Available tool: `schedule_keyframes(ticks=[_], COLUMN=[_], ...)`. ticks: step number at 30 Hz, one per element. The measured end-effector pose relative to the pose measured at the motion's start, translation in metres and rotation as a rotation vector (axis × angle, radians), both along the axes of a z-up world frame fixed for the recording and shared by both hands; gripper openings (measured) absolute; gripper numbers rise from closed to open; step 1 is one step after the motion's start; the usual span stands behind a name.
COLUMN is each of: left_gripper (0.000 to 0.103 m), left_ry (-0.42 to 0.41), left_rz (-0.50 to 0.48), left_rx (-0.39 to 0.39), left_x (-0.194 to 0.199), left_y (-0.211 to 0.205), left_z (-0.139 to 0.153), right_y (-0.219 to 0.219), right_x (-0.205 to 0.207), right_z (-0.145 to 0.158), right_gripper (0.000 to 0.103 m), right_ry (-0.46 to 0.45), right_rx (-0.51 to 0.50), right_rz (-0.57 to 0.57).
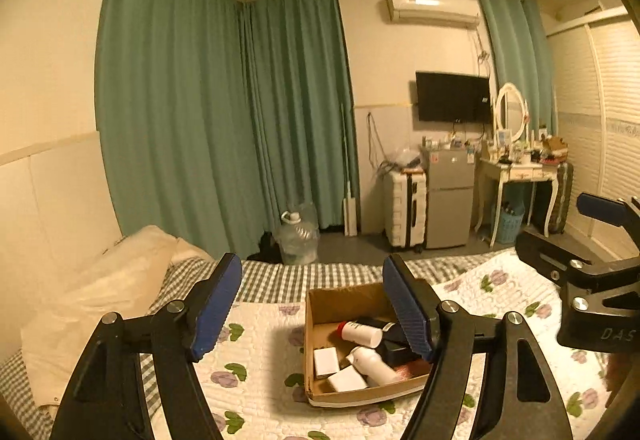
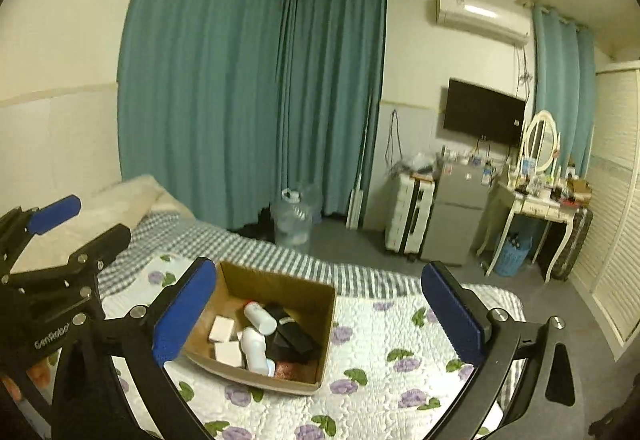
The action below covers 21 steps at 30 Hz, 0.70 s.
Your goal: Organize rigid objects
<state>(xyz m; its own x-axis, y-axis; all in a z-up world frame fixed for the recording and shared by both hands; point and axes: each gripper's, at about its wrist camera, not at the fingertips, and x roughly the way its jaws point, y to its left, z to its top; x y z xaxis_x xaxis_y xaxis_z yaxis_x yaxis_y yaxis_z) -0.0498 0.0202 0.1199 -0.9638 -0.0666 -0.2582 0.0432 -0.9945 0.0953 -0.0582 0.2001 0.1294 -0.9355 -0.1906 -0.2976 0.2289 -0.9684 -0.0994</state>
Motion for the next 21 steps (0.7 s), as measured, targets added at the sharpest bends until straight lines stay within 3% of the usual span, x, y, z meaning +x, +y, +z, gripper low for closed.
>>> schedule_keyframes(ticks=[4, 9, 13, 16, 18, 21], left_gripper=[0.076, 0.076, 0.076, 0.076, 0.076, 0.076], left_ry=[0.020, -0.002, -0.030, -0.055, -0.079, -0.103], left_rz=[-0.007, -0.002, 0.006, 0.006, 0.007, 0.018], left_rx=[0.010, 0.034, 0.010, 0.056, 0.097, 0.082], left_x=[0.011, 0.018, 0.003, -0.006, -0.013, -0.017], left_y=[0.000, 0.000, 0.005, 0.001, -0.003, -0.002], left_z=[-0.005, -0.033, -0.070, -0.089, -0.101, -0.112], right_y=[0.003, 0.028, 0.026, 0.023, 0.021, 0.023], right_x=[0.014, 0.012, -0.010, -0.020, -0.023, -0.030], right_z=[-0.002, -0.045, -0.090, -0.114, -0.123, -0.131], right_gripper=[0.103, 0.103, 0.103, 0.103, 0.103, 0.103], right_ry=[0.054, 0.054, 0.001, -0.031, -0.042, -0.070], right_rx=[-0.053, -0.180, -0.155, -0.112, -0.092, -0.096], right_rz=[-0.036, -0.038, -0.056, -0.064, -0.066, -0.059])
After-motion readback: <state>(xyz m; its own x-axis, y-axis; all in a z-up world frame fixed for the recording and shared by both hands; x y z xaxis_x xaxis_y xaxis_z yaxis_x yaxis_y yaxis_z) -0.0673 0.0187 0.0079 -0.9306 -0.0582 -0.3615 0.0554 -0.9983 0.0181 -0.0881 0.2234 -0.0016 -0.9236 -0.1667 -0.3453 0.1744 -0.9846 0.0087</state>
